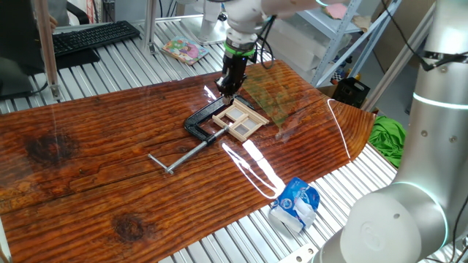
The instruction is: Close a sliding window
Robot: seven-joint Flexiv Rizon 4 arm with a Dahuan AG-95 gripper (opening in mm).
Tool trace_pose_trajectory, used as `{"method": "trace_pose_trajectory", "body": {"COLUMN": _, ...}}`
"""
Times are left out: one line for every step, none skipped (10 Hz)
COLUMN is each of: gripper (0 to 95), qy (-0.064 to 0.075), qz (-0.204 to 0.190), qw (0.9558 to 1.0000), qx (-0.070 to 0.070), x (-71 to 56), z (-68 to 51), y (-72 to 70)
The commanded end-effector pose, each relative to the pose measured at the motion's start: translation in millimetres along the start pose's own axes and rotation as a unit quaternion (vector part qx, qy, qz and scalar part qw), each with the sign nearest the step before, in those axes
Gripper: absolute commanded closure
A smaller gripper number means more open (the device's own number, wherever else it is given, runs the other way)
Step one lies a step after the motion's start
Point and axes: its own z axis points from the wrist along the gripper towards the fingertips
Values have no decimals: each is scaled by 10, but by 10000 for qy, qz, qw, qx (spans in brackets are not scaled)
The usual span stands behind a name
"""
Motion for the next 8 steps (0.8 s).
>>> {"method": "trace_pose_trajectory", "body": {"gripper": 950, "qy": 34, "qz": 174, "qw": 9998, "qx": 56, "x": 17, "z": -4, "y": -3}}
{"method": "trace_pose_trajectory", "body": {"gripper": 950, "qy": 44, "qz": 175, "qw": 9997, "qx": 136, "x": 17, "z": -4, "y": -3}}
{"method": "trace_pose_trajectory", "body": {"gripper": 950, "qy": 54, "qz": 223, "qw": 9997, "qx": 129, "x": 17, "z": -4, "y": -3}}
{"method": "trace_pose_trajectory", "body": {"gripper": 950, "qy": 56, "qz": 261, "qw": 9996, "qx": 133, "x": 17, "z": -4, "y": -3}}
{"method": "trace_pose_trajectory", "body": {"gripper": 950, "qy": 45, "qz": 281, "qw": 9995, "qx": 126, "x": 17, "z": -4, "y": -3}}
{"method": "trace_pose_trajectory", "body": {"gripper": 950, "qy": 43, "qz": 328, "qw": 9994, "qx": 124, "x": 17, "z": -4, "y": -3}}
{"method": "trace_pose_trajectory", "body": {"gripper": 950, "qy": 40, "qz": 419, "qw": 9991, "qx": 82, "x": 17, "z": -4, "y": -3}}
{"method": "trace_pose_trajectory", "body": {"gripper": 950, "qy": 98, "qz": 495, "qw": 9987, "qx": 49, "x": 17, "z": -4, "y": -3}}
